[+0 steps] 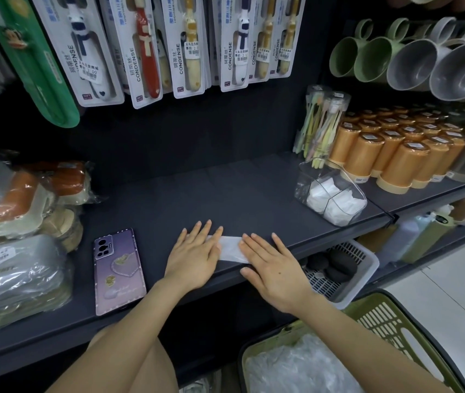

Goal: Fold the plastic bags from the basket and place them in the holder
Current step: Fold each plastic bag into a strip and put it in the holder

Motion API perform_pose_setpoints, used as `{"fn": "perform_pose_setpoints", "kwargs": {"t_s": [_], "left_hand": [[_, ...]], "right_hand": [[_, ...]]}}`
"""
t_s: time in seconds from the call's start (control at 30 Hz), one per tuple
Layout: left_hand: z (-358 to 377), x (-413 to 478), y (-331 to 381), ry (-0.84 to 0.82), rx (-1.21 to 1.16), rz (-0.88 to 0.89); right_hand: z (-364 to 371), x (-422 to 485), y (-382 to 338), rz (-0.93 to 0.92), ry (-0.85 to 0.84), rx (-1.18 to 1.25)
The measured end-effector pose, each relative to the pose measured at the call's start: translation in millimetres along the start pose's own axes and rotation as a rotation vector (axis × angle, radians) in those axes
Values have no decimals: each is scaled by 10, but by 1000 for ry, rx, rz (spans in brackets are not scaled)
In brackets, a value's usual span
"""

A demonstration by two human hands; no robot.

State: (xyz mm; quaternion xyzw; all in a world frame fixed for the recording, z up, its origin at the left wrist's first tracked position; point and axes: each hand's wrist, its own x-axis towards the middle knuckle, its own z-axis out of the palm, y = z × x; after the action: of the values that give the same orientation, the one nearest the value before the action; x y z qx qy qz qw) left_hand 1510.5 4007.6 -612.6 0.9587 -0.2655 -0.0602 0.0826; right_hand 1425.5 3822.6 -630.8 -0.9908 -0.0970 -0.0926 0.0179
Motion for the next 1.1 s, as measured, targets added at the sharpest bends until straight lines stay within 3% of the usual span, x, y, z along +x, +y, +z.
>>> {"fn": "perform_pose_setpoints", "kwargs": {"t_s": [0.27, 0.33, 0.43, 0.6, 0.73, 0.83, 0.97, 1.03, 1.1], "left_hand": [[-22, -142, -113, 0, 72, -58], [-28, -142, -96, -7, 78, -62], [-19, -146, -100, -17, 85, -64], [-6, -145, -95, -2, 84, -67], [-6, -164, -93, 15, 37, -85], [-64, -171, -90, 57, -170, -118], [-221, -183, -64, 183, -852, -263], [-296, -175, -14, 192, -918, -183], [-391, -147, 60, 58, -980, -56]], "right_hand": [[-60, 28, 37, 23, -44, 121], [-102, 10, 38, 128, -91, 185], [-114, -45, 48, 314, -5, 240], [-84, 42, -202, 597, 422, 168], [-224, 191, -388, 821, 217, 372], [-248, 209, -390, 881, 287, 544], [-394, 156, -248, 842, 332, 974], [-535, 116, -137, 749, 314, 1068], [-683, 105, -46, 651, 250, 1134]]}}
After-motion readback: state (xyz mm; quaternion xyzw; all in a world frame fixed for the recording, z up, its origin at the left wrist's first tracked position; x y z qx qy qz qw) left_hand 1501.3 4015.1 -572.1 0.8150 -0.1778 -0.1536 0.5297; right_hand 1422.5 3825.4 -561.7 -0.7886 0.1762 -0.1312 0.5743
